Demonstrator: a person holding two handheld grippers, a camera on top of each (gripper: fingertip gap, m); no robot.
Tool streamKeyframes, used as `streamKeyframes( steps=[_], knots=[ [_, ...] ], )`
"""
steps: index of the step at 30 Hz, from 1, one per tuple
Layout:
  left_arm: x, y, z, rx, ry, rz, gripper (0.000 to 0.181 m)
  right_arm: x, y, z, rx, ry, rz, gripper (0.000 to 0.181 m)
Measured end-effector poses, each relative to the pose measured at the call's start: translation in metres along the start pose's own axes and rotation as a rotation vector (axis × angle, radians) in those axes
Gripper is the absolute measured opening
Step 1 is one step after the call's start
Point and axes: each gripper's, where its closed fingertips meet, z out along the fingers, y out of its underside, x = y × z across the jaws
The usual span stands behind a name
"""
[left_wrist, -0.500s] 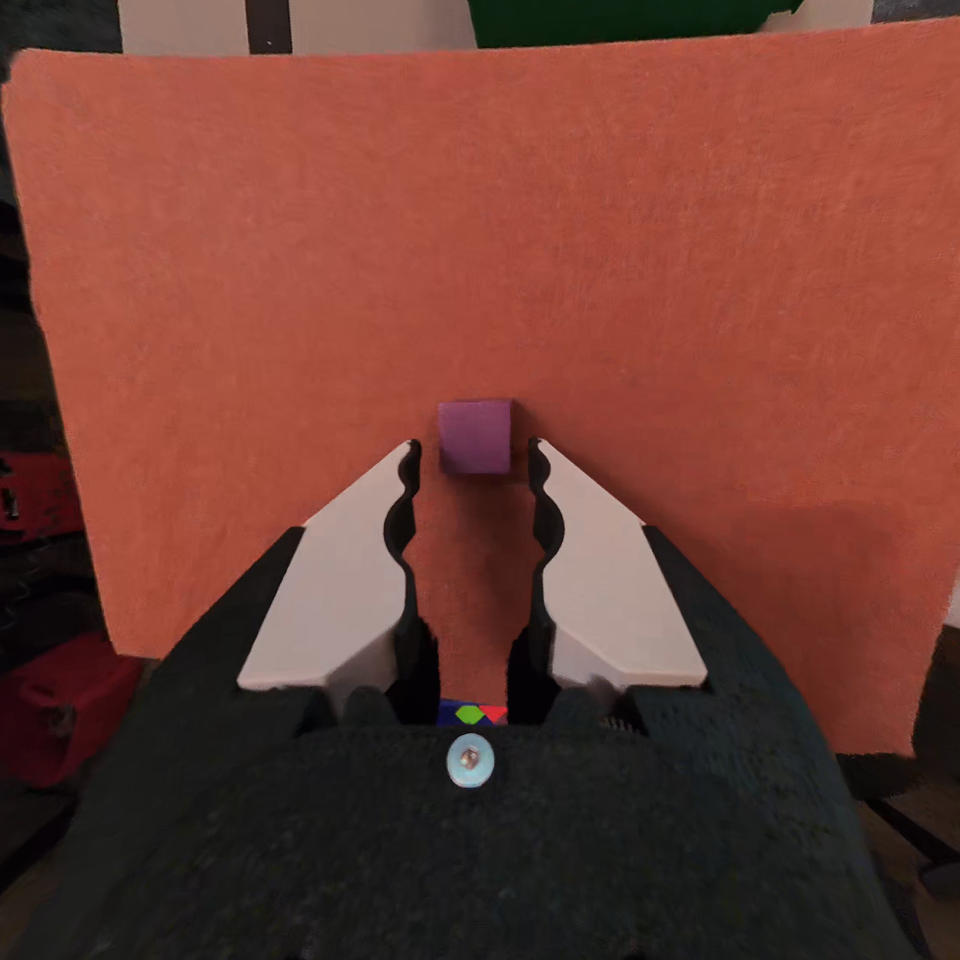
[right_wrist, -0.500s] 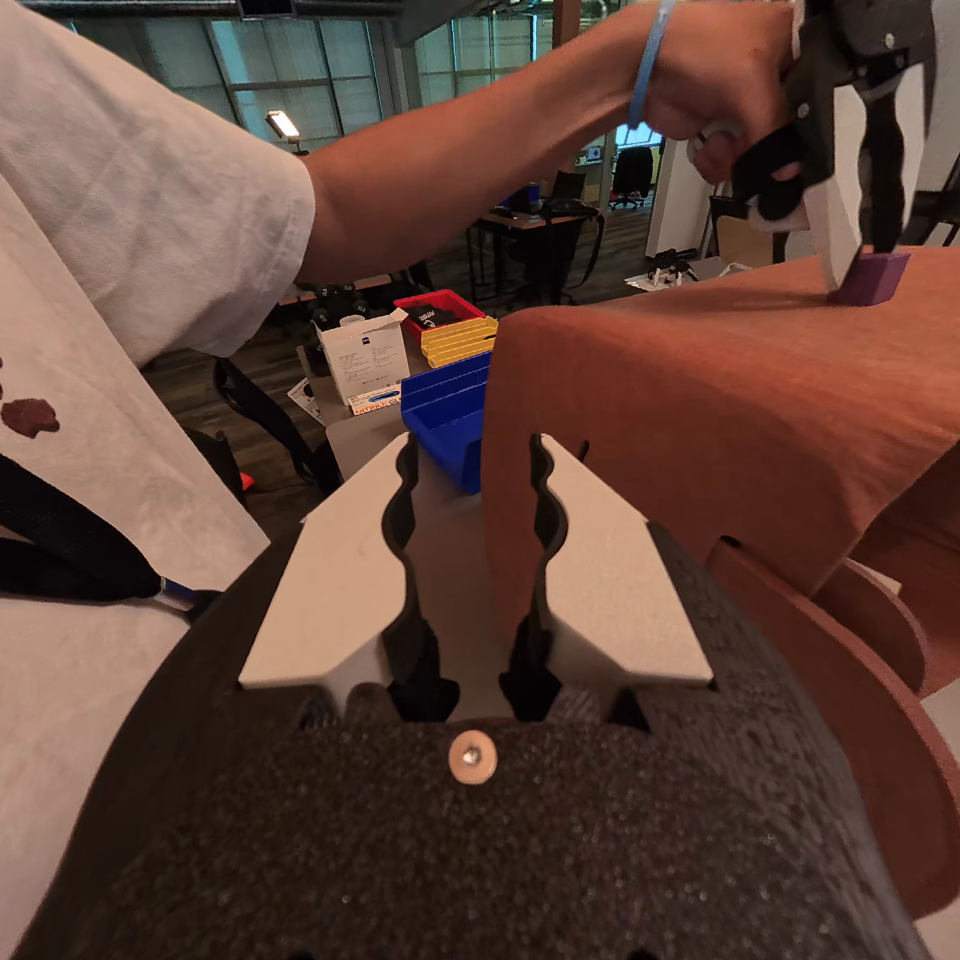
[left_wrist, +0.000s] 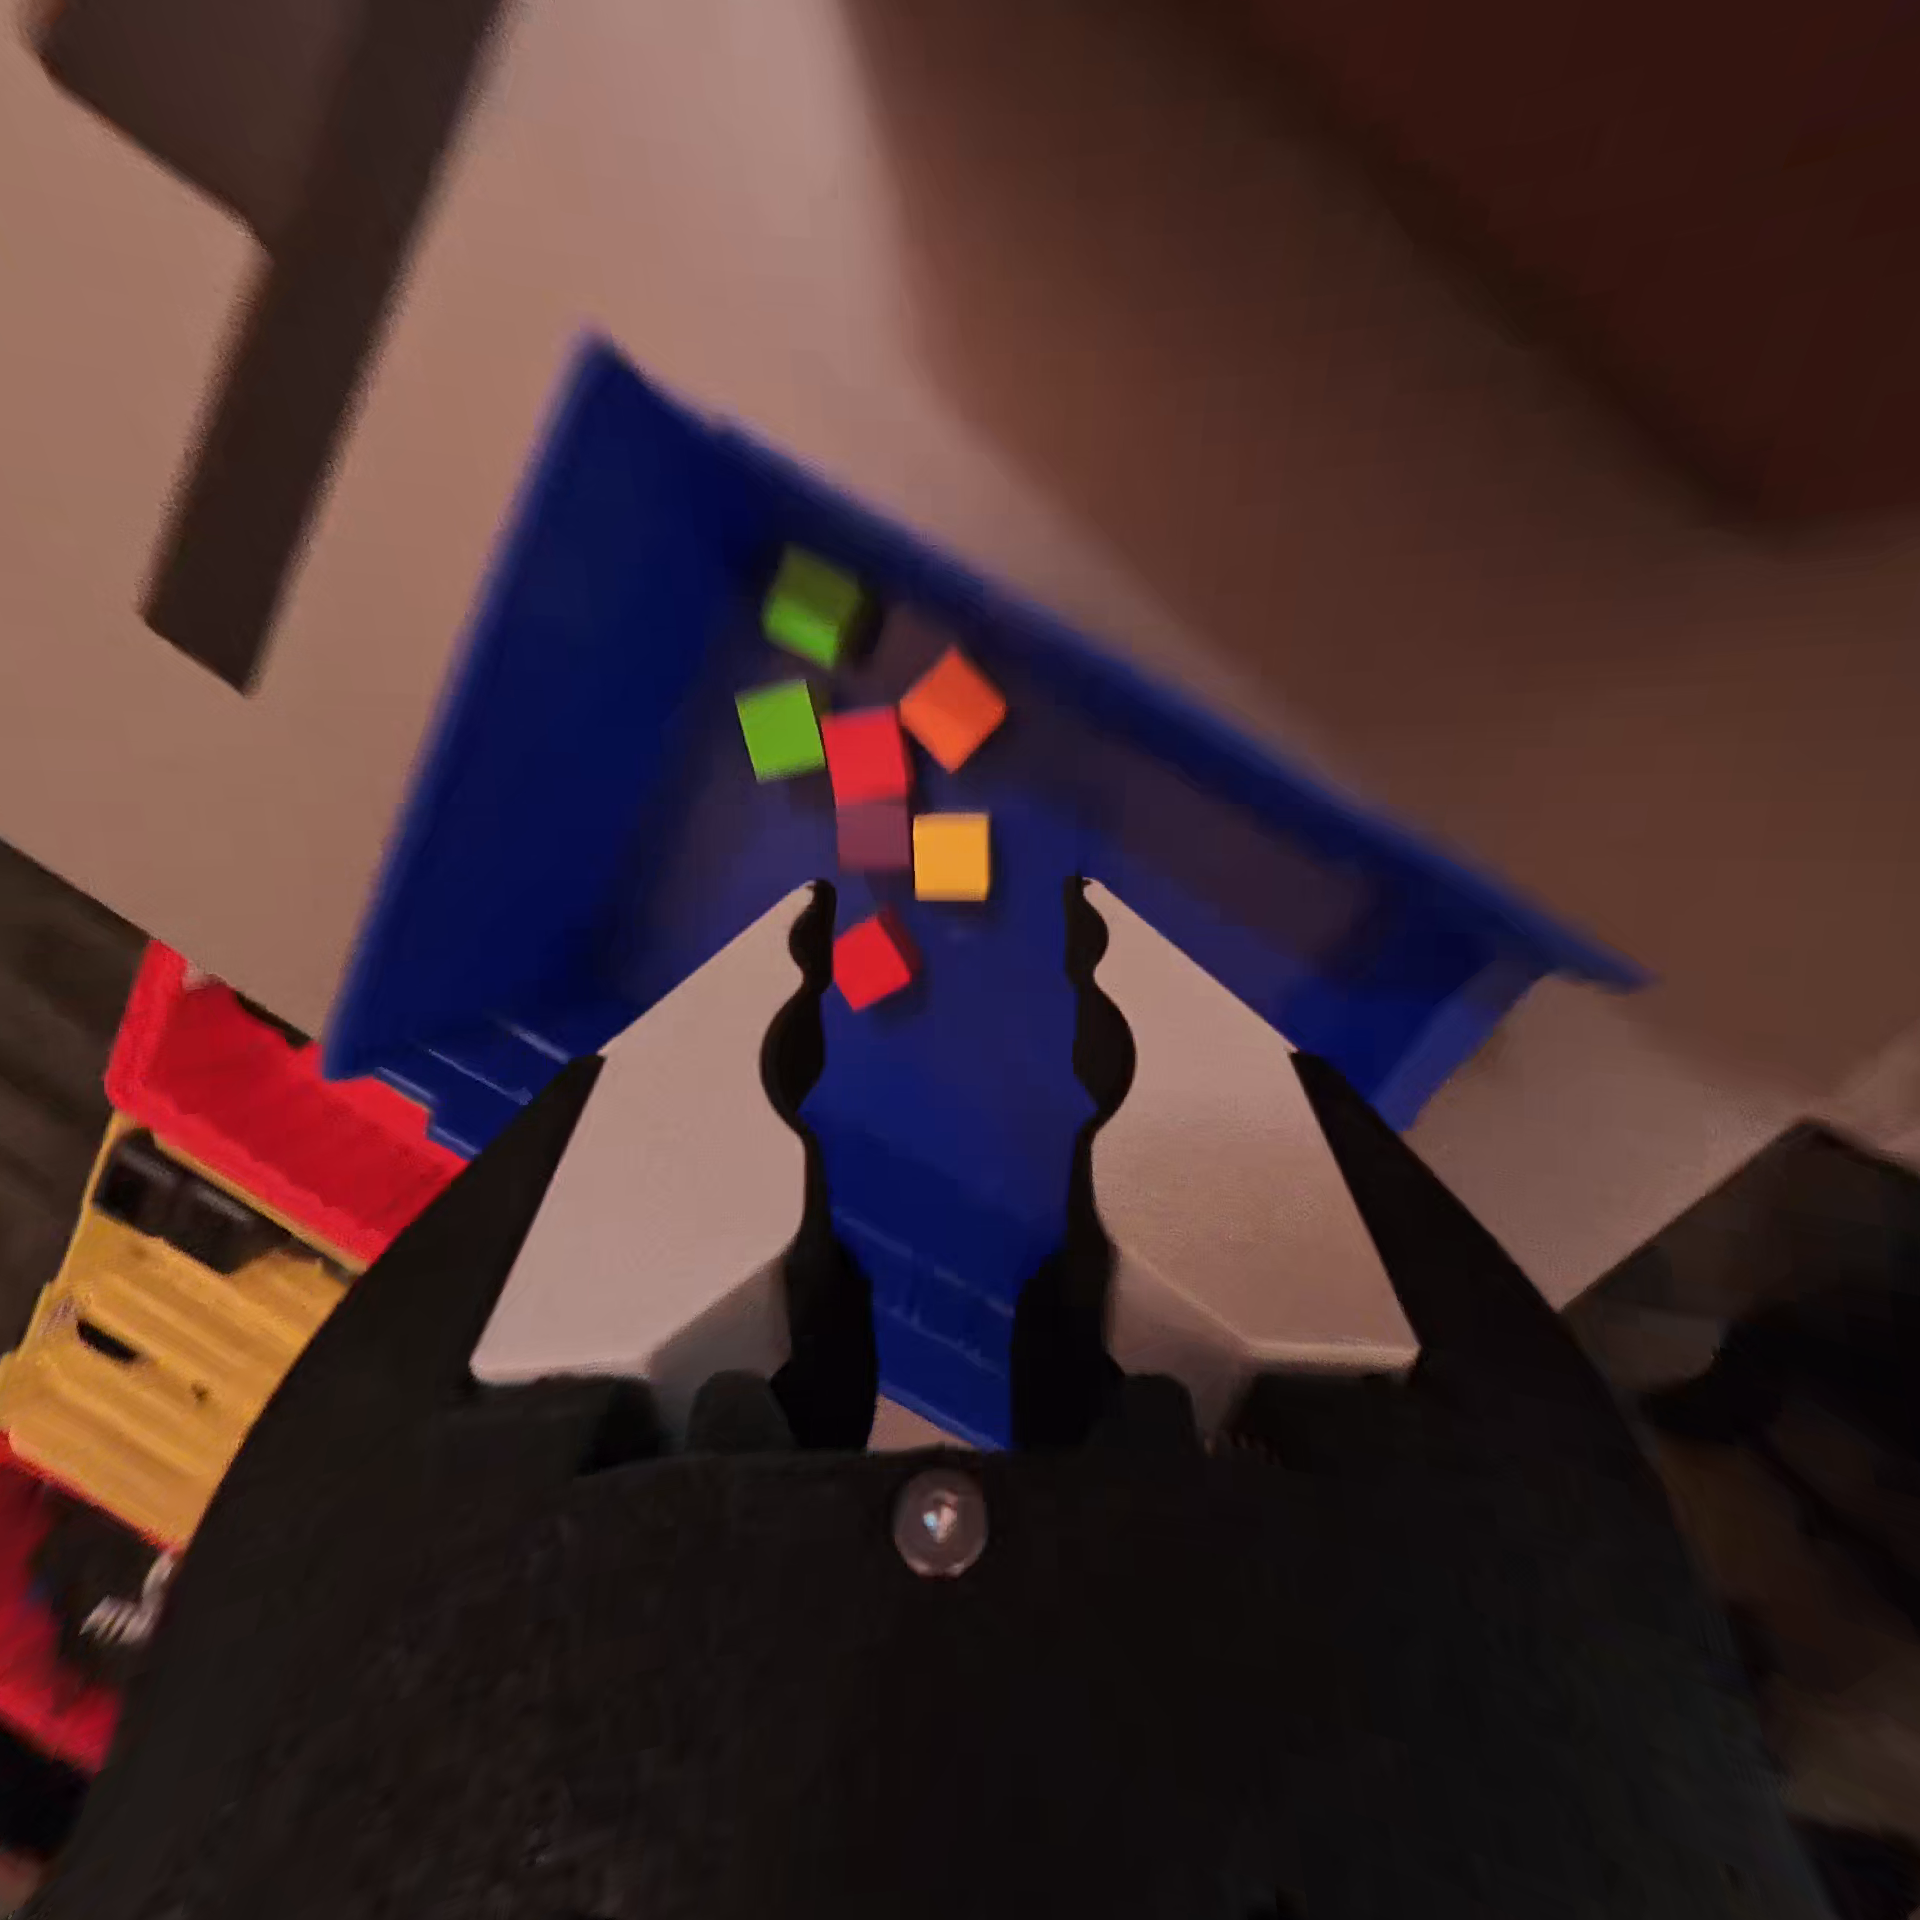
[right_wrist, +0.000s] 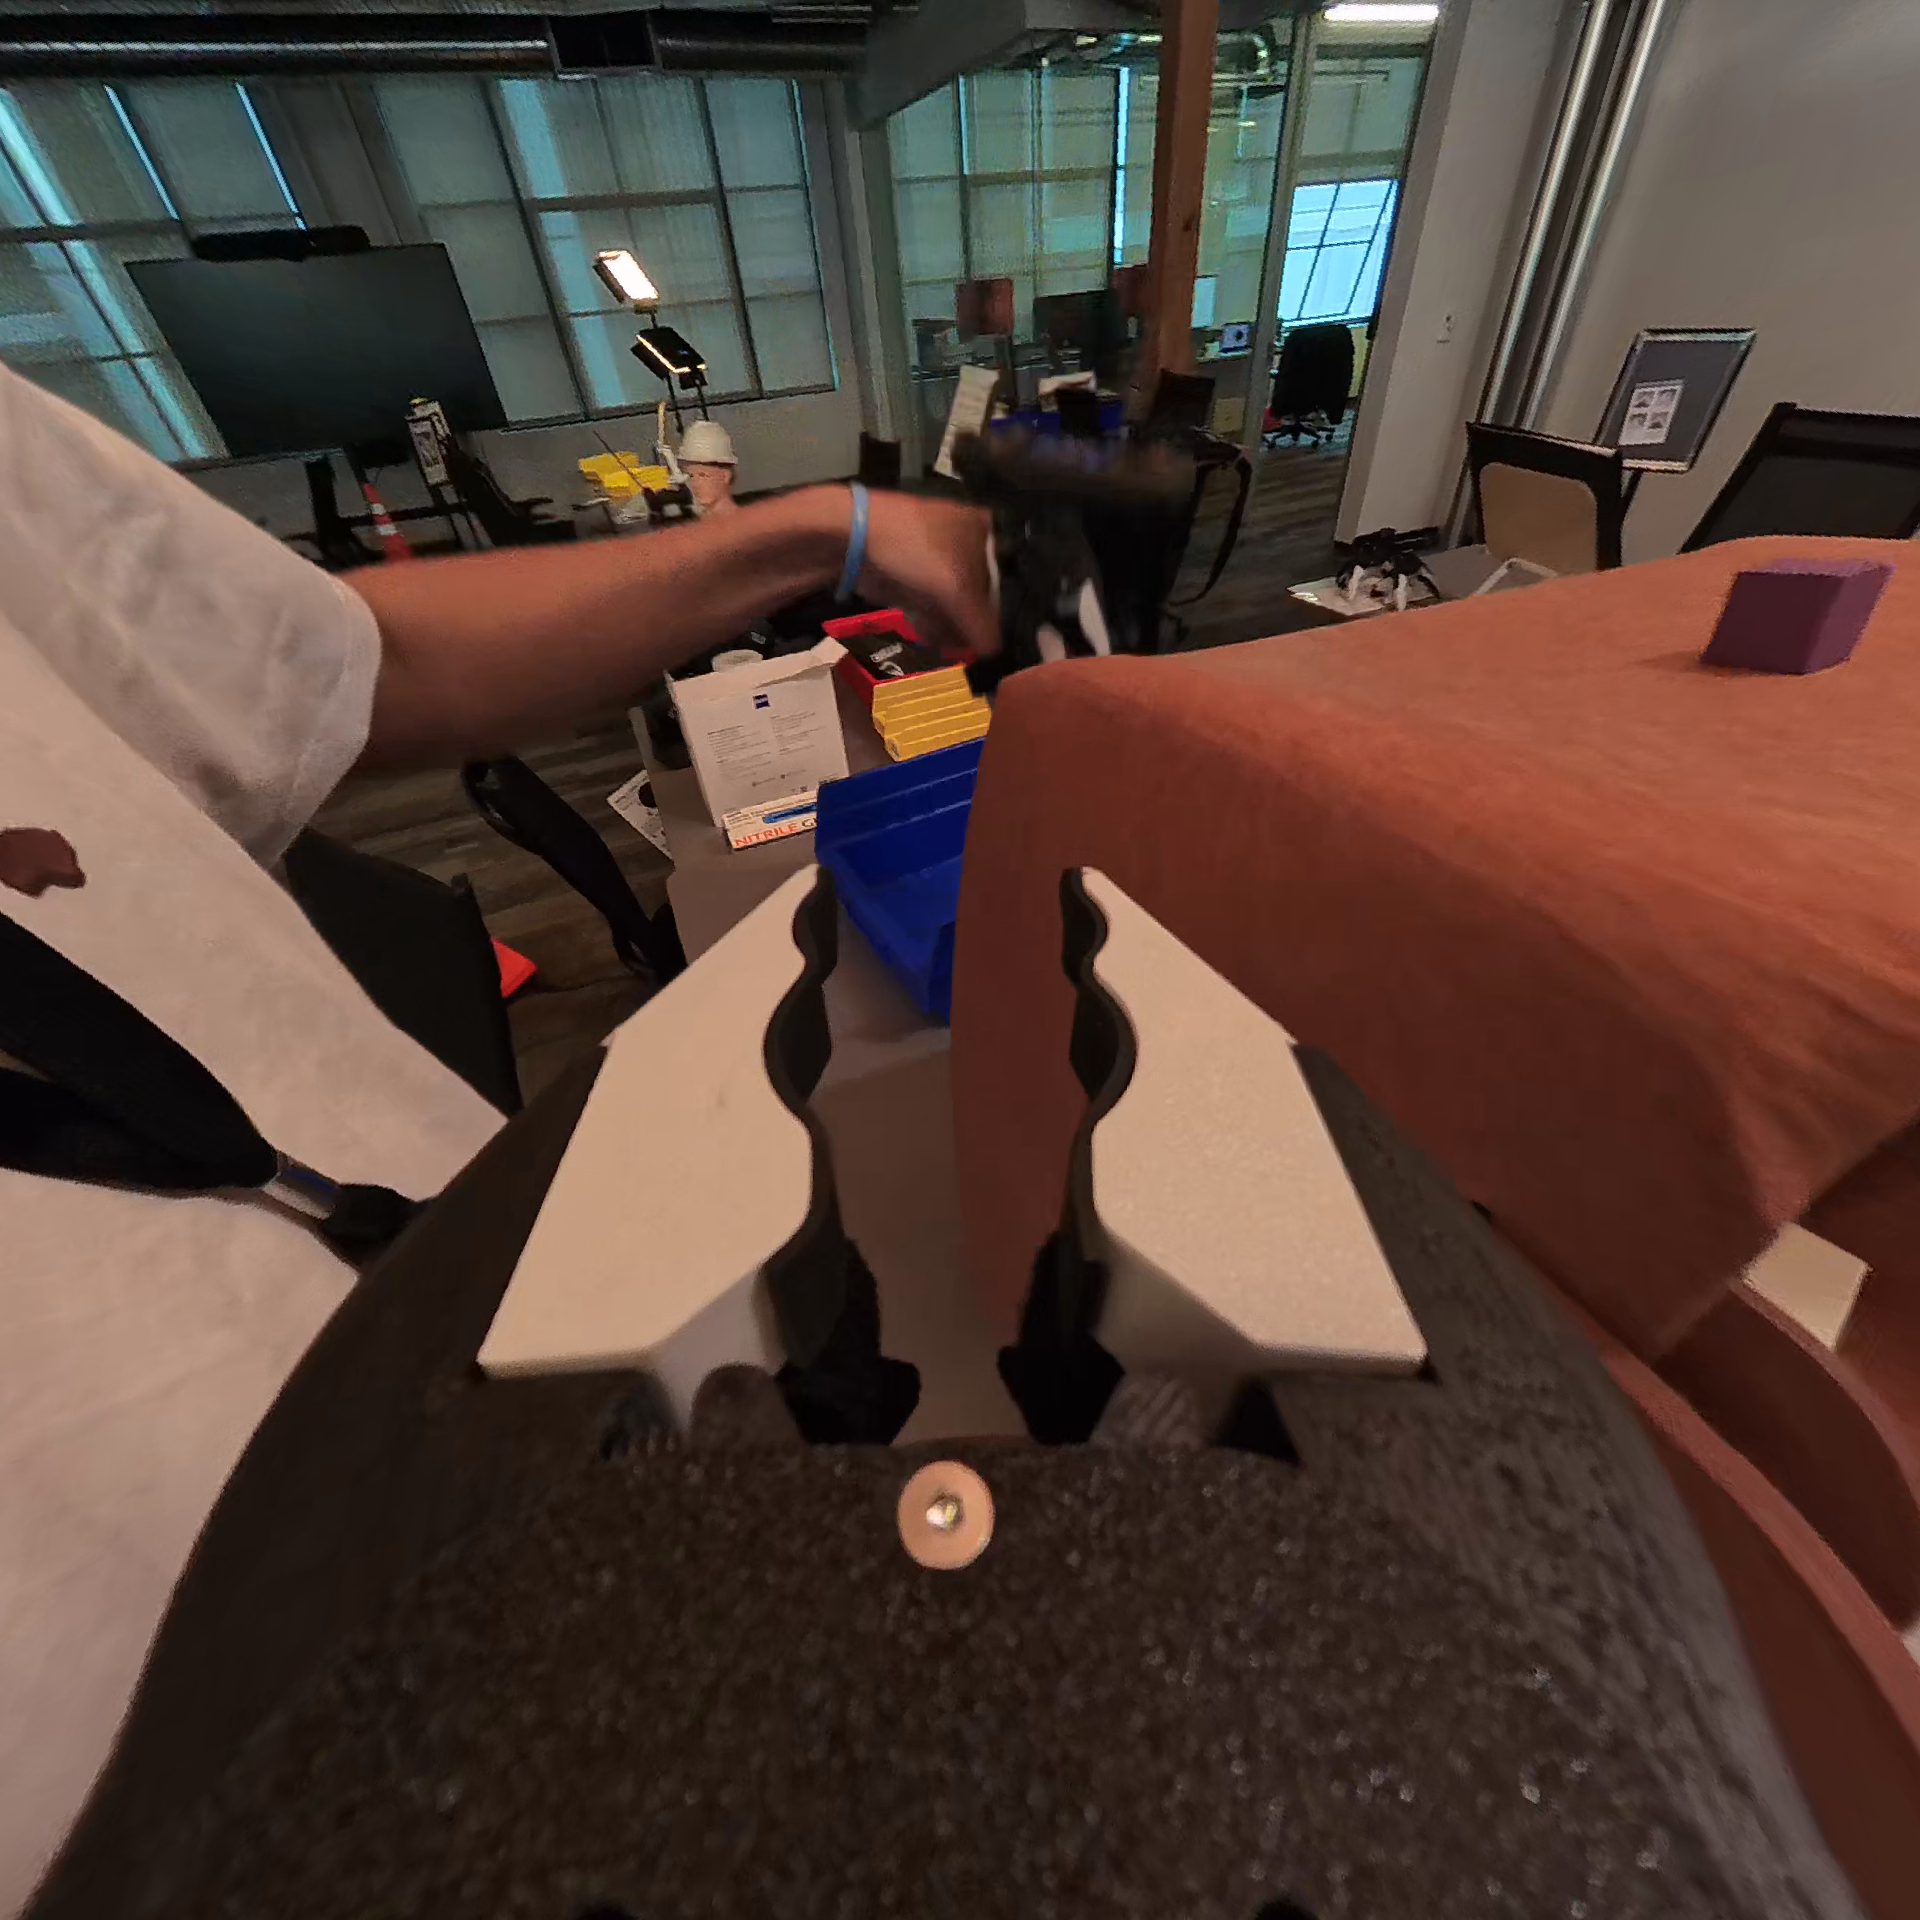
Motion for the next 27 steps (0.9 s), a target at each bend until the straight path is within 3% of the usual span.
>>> streamKeyframes(
  steps=[2,5,11,14,17,19,21,25,27],
  knots=[
    [-0.014,0.043,0.037,-0.118,-0.068,0.013,0.046,-0.003,0.000,0.008,-0.014,-0.023,-0.003,0.043],
    [-0.027,0.075,0.070,-0.195,-0.048,-0.058,0.046,-0.006,0.000,0.016,-0.037,-0.029,-0.031,0.043],
    [-0.022,0.086,0.102,-0.259,0.152,-0.384,0.047,-0.009,0.001,0.023,-0.052,-0.020,-0.030,0.043],
    [-0.029,0.092,0.113,-0.269,0.091,-0.421,0.046,-0.011,0.003,0.025,-0.050,-0.016,-0.017,0.043],
    [-0.025,0.096,0.116,-0.253,0.089,-0.464,0.029,-0.012,0.003,0.026,-0.049,-0.021,-0.012,0.043],
    [-0.019,0.087,0.098,-0.167,0.125,-0.525,0.029,-0.011,0.001,0.027,-0.047,-0.022,-0.026,0.043],
    [-0.006,0.052,0.057,0.083,0.216,-0.621,0.029,-0.009,-0.003,0.031,-0.037,-0.016,-0.064,0.043],
    [0.063,-0.040,-0.089,0.733,0.615,-0.652,0.028,-0.008,-0.017,0.048,-0.036,0.018,-0.275,0.044],
    [0.110,-0.072,-0.164,0.966,0.878,-0.597,0.029,-0.008,-0.030,0.058,-0.043,0.067,-0.396,0.043]
  ],
)
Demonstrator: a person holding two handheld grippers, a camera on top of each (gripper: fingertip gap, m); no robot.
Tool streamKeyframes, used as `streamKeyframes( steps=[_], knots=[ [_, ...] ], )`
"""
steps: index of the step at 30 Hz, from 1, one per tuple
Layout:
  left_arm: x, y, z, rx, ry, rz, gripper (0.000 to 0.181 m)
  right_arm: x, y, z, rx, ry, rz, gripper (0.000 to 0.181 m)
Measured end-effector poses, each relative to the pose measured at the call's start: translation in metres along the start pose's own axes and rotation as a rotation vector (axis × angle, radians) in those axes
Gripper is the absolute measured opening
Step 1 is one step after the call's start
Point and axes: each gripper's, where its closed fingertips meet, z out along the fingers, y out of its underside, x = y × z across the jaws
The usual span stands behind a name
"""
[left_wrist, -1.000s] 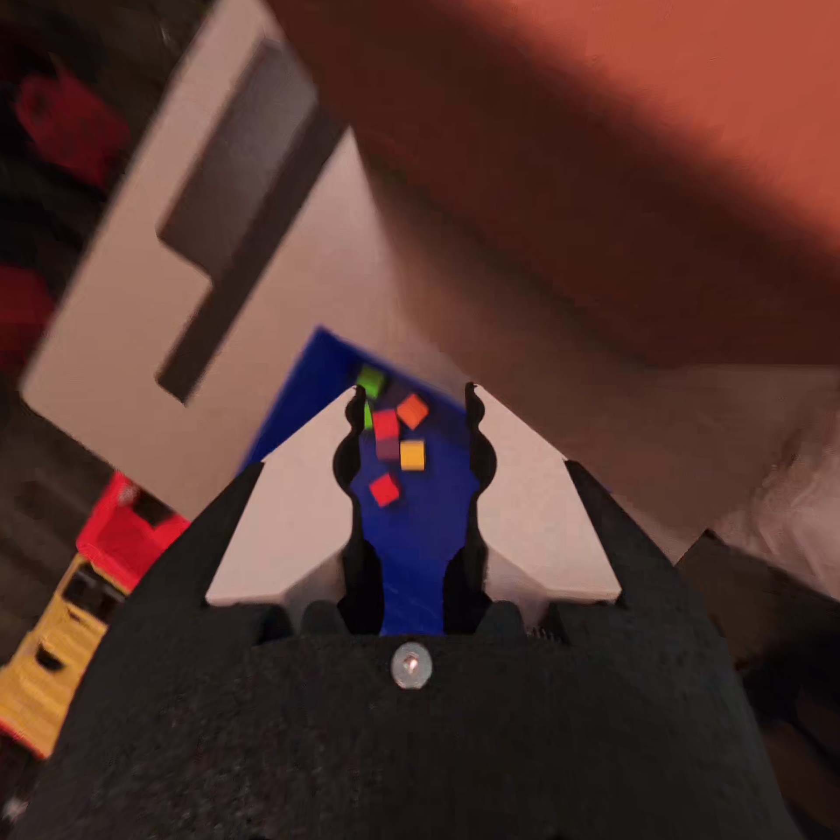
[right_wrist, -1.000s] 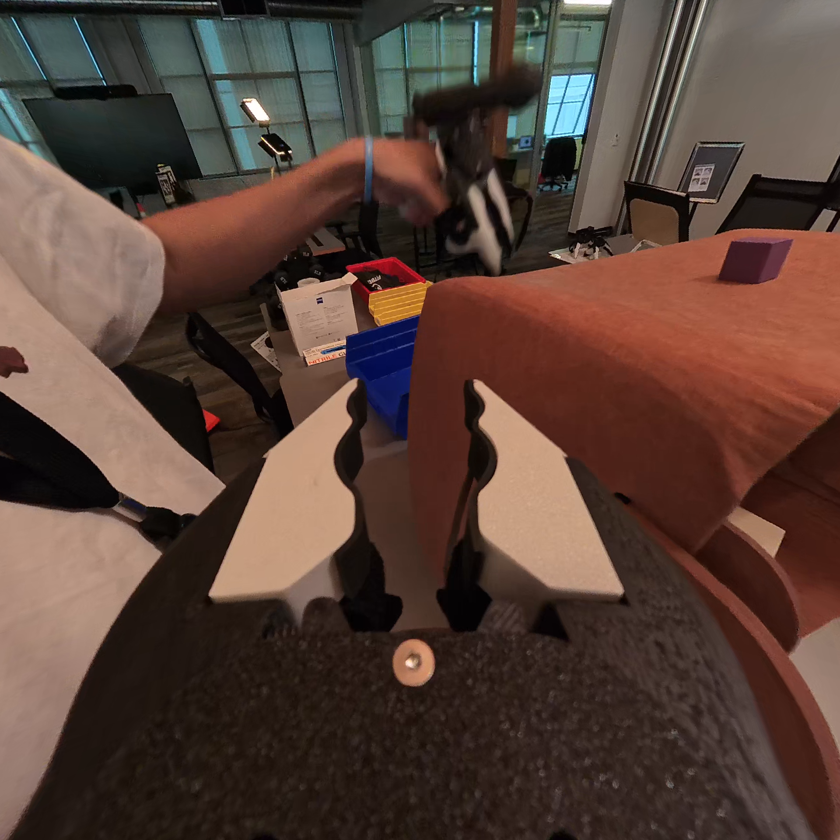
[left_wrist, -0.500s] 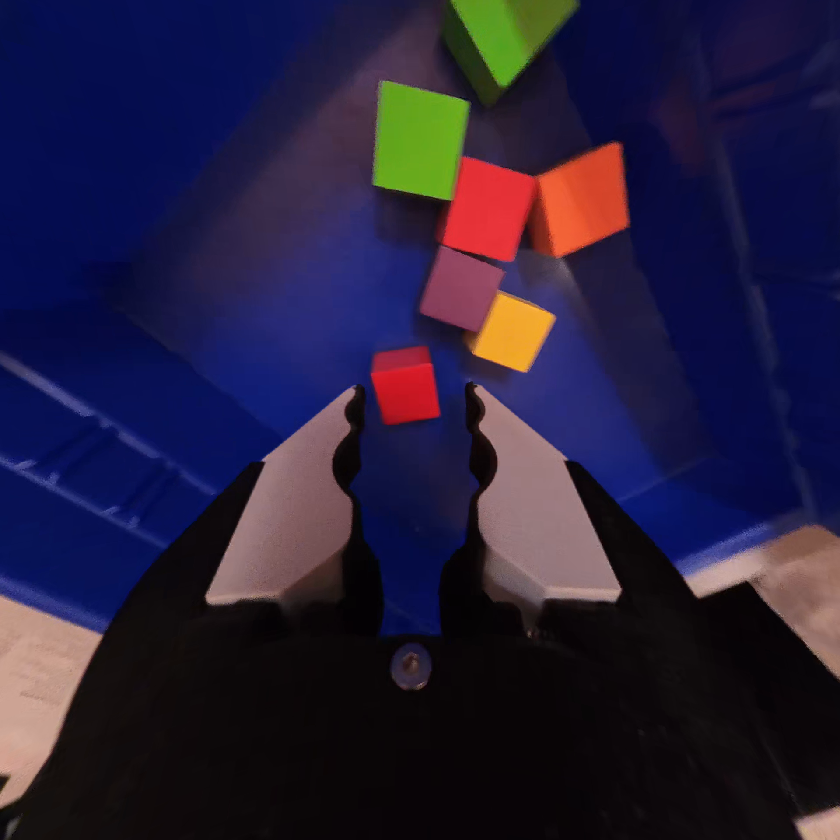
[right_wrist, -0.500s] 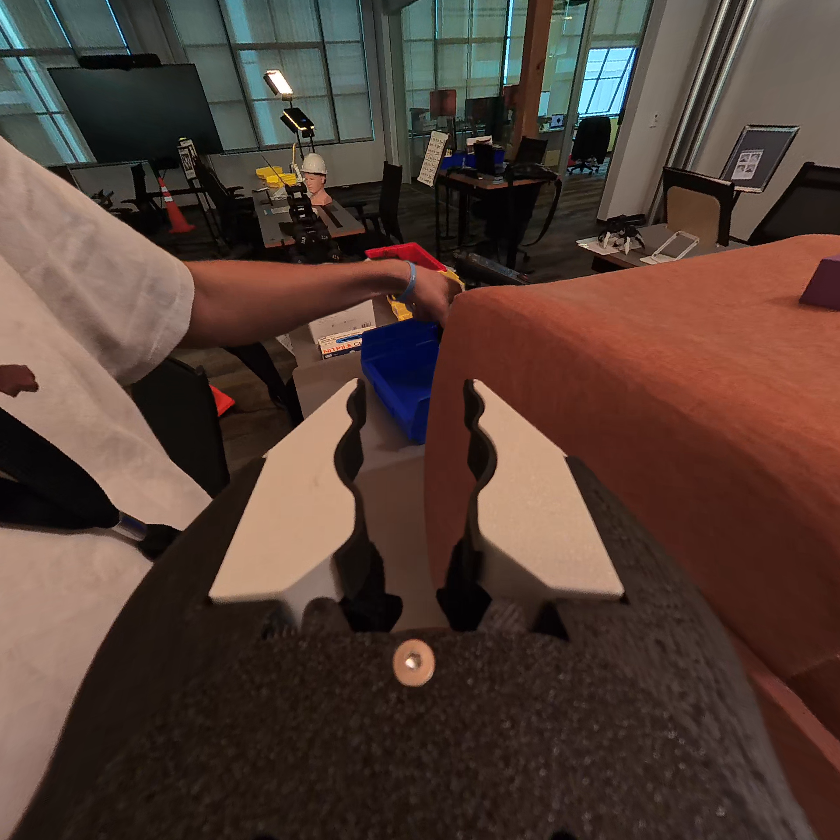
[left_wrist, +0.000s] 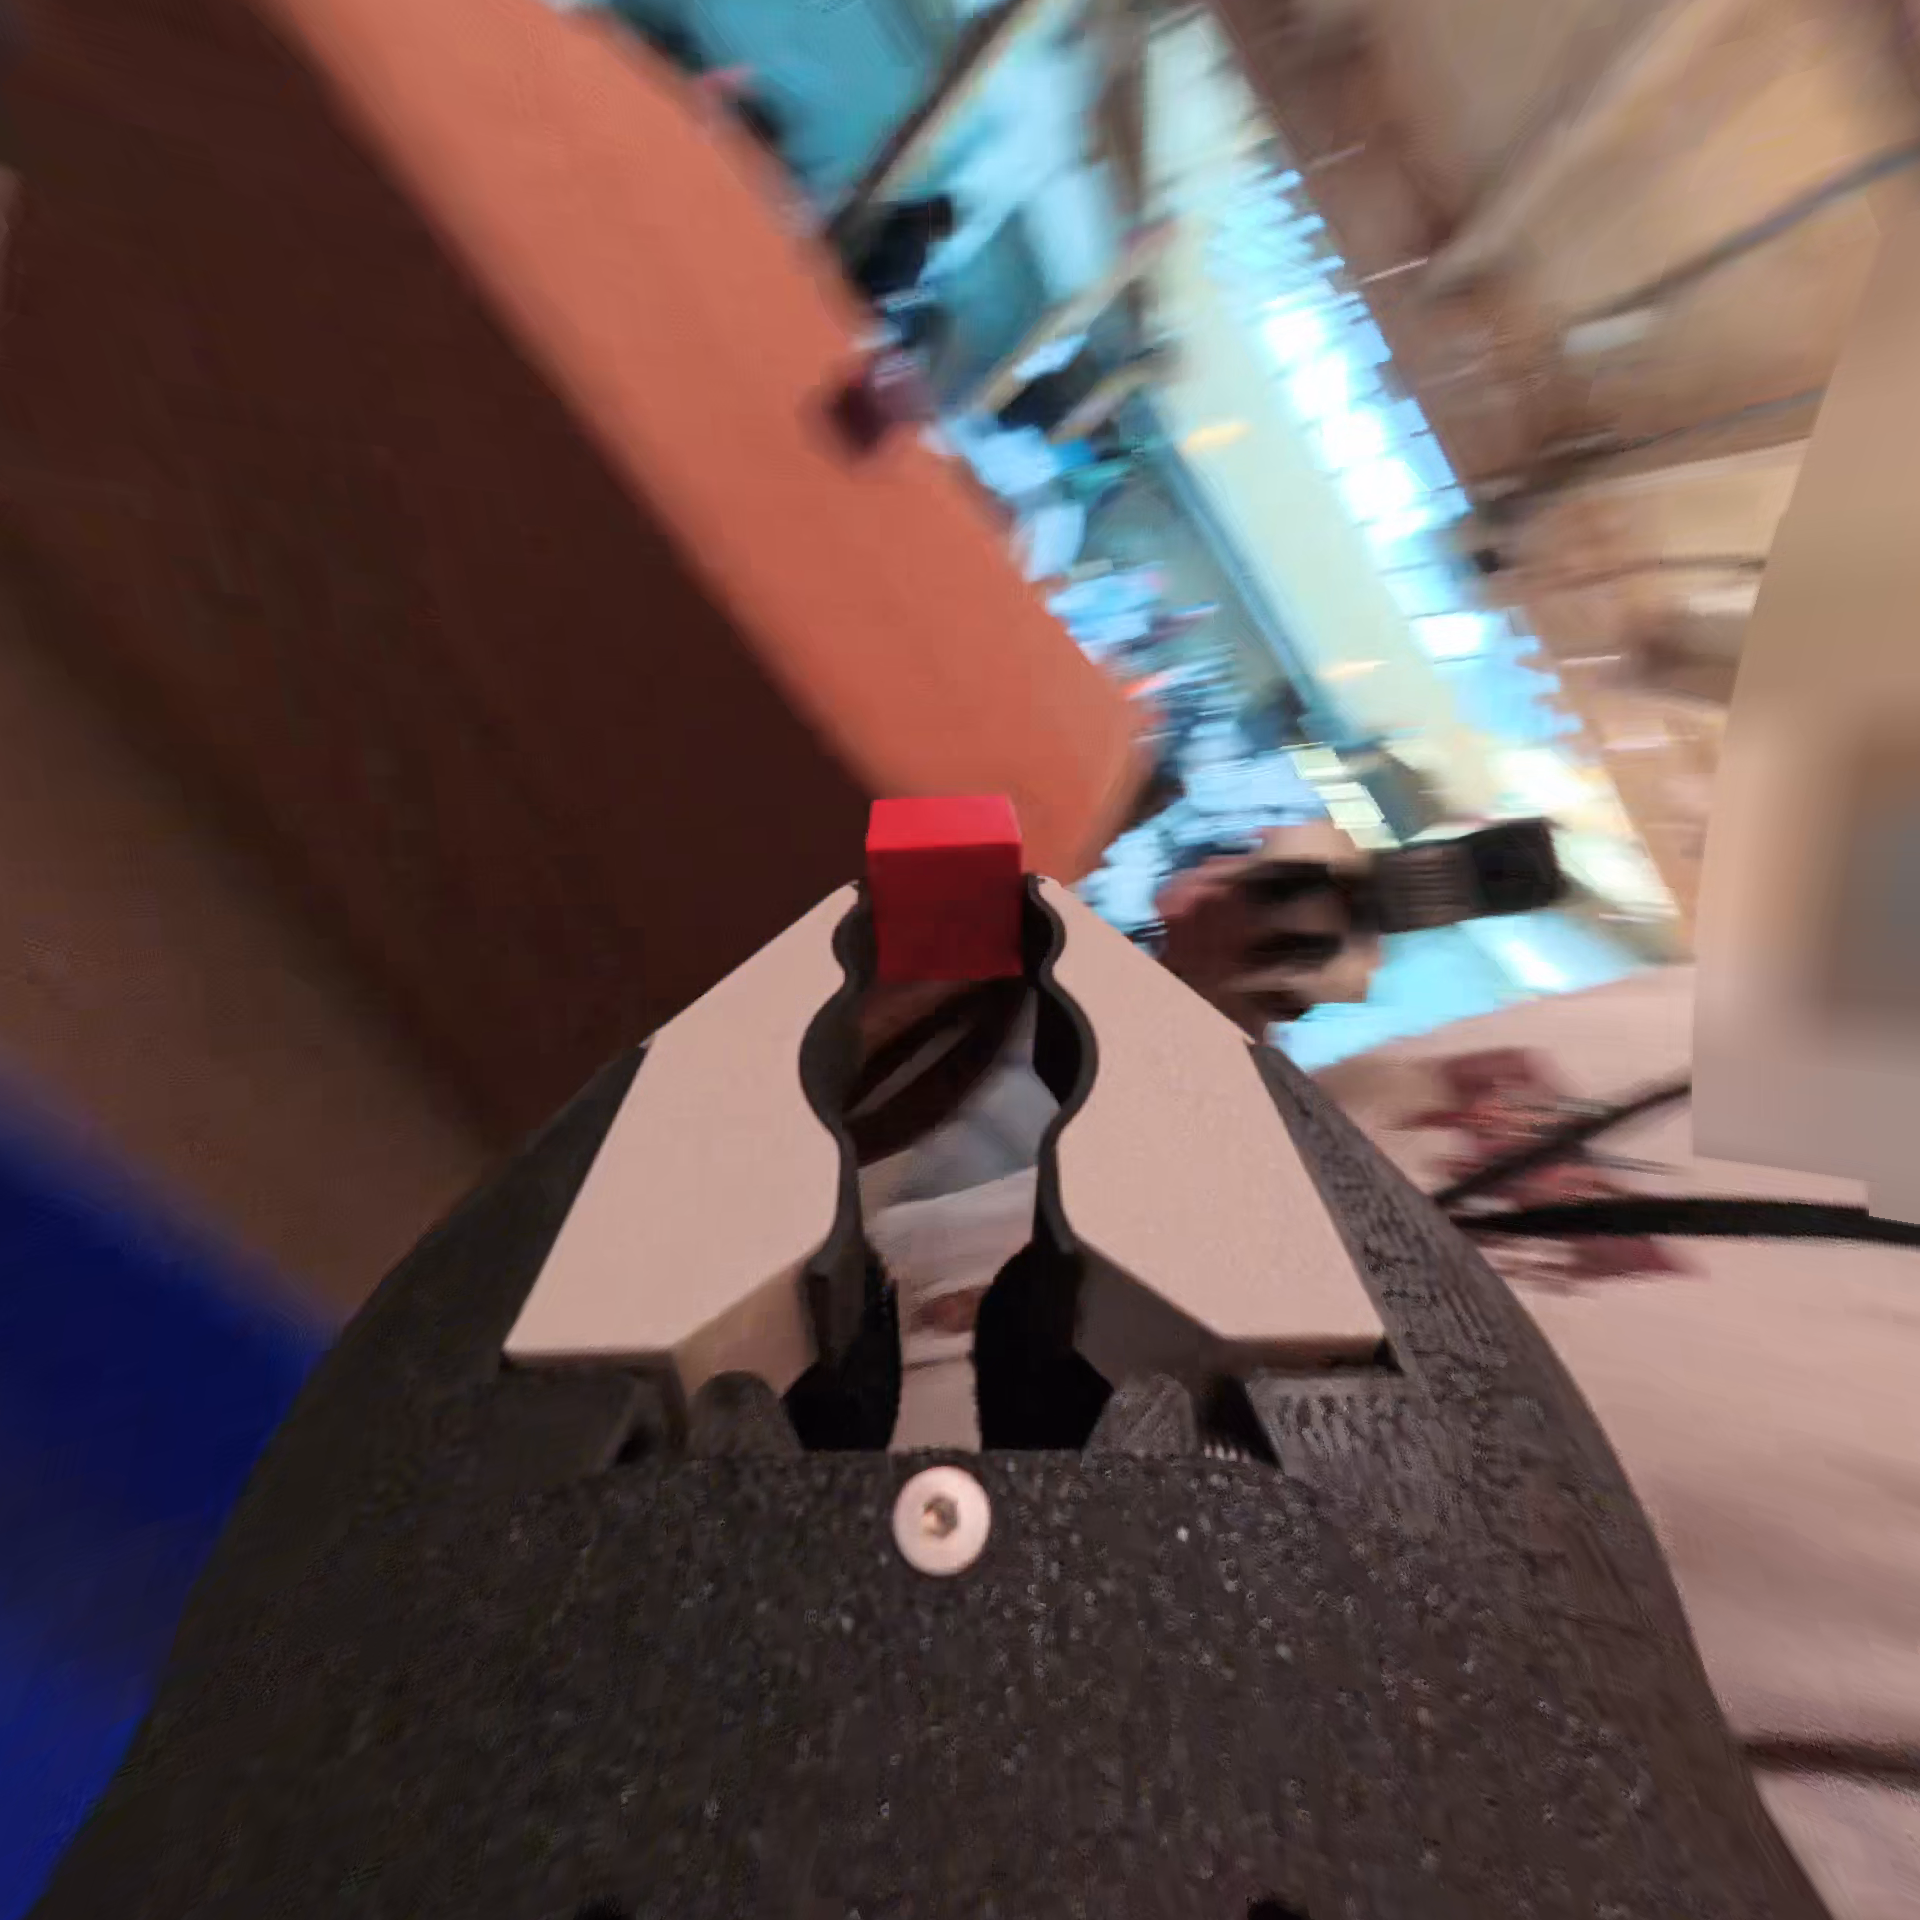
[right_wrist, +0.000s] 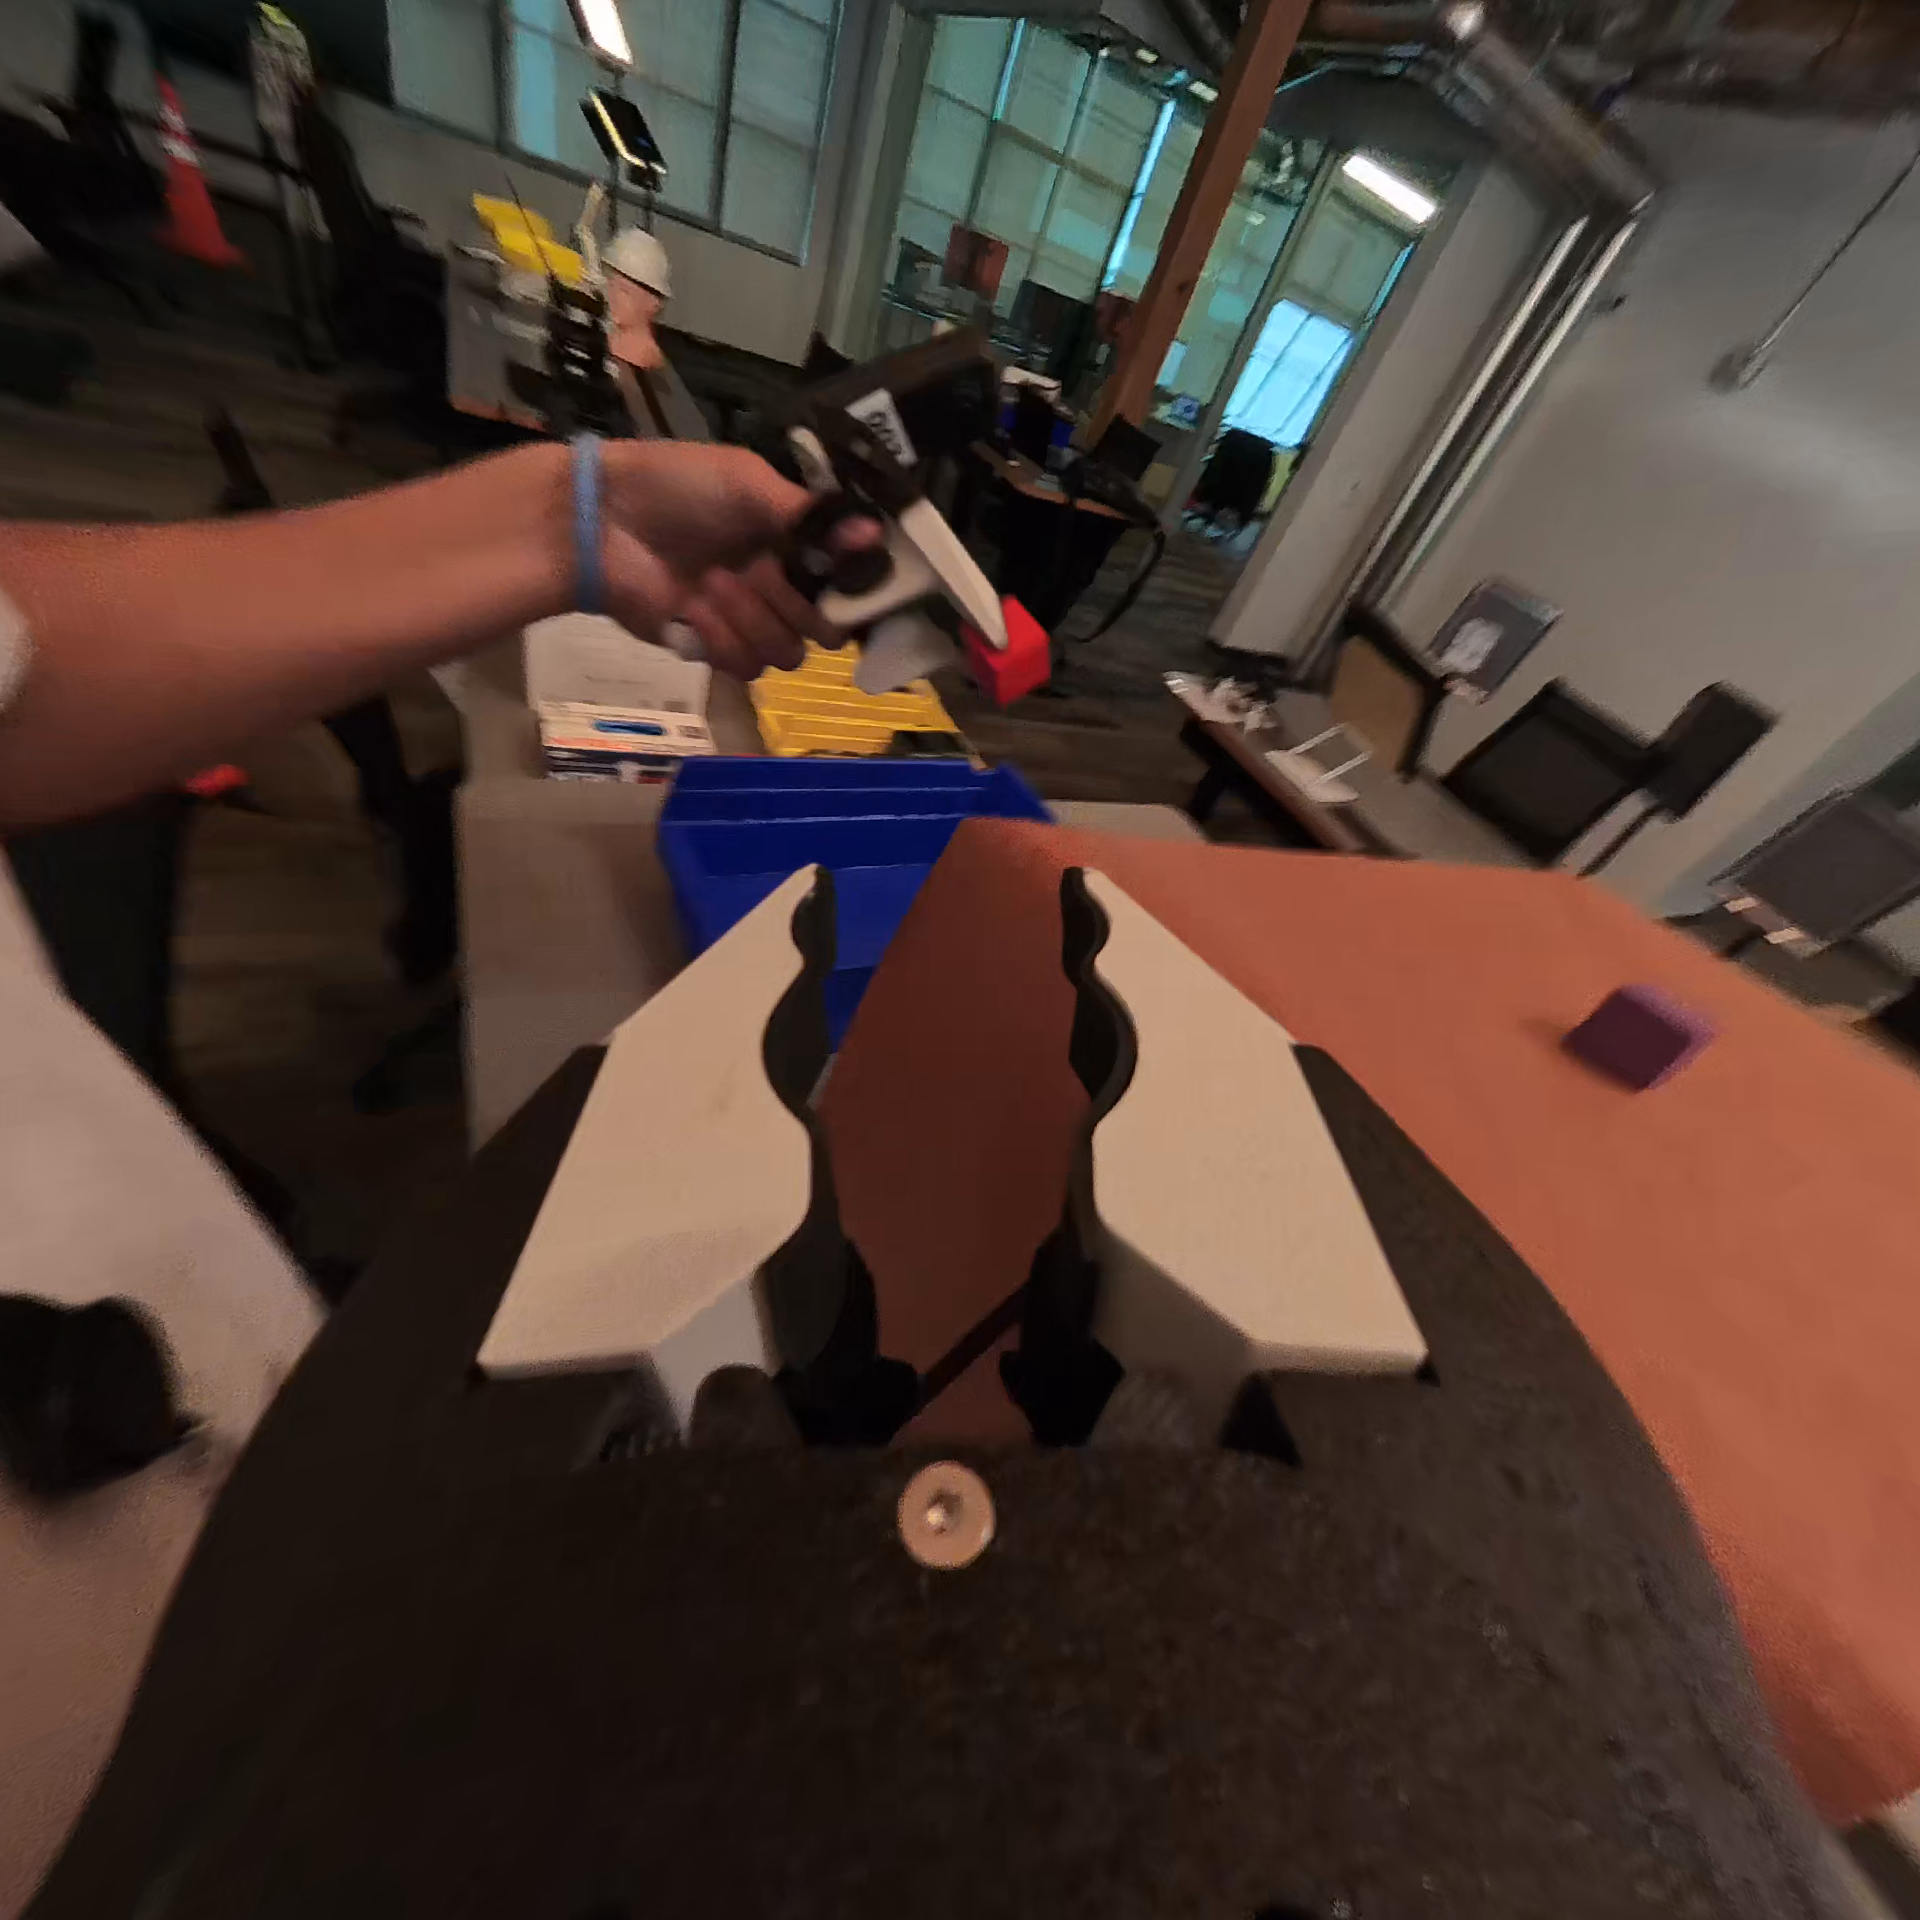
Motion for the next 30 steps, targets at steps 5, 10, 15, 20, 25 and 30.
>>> streamKeyframes(
  steps=[5,10,15,20,25,30],
  knots=[
    [0.121,0.027,0.056,-0.060,0.407,-0.061,0.028,0.004,-0.037,0.014,0.078,0.084,-0.313,0.043],
    [0.158,0.057,0.094,-0.186,0.533,-0.082,0.029,-0.005,-0.039,0.019,0.073,-0.081,-0.303,0.050],
    [0.161,0.068,0.113,-0.227,0.551,-0.100,0.028,-0.005,-0.043,0.007,0.129,-0.125,-0.289,0.035],
    [0.155,0.068,0.116,-0.193,0.514,-0.031,0.038,0.011,-0.038,0.004,0.059,-0.131,-0.366,0.026],
    [0.111,0.046,0.092,0.035,0.070,0.326,0.047,0.117,-0.025,0.005,-0.311,-0.144,-0.339,0.026],
    [0.095,0.055,0.075,0.100,-0.189,0.542,0.047,0.212,0.015,0.043,-0.756,-0.253,-0.275,0.026]
  ],
)
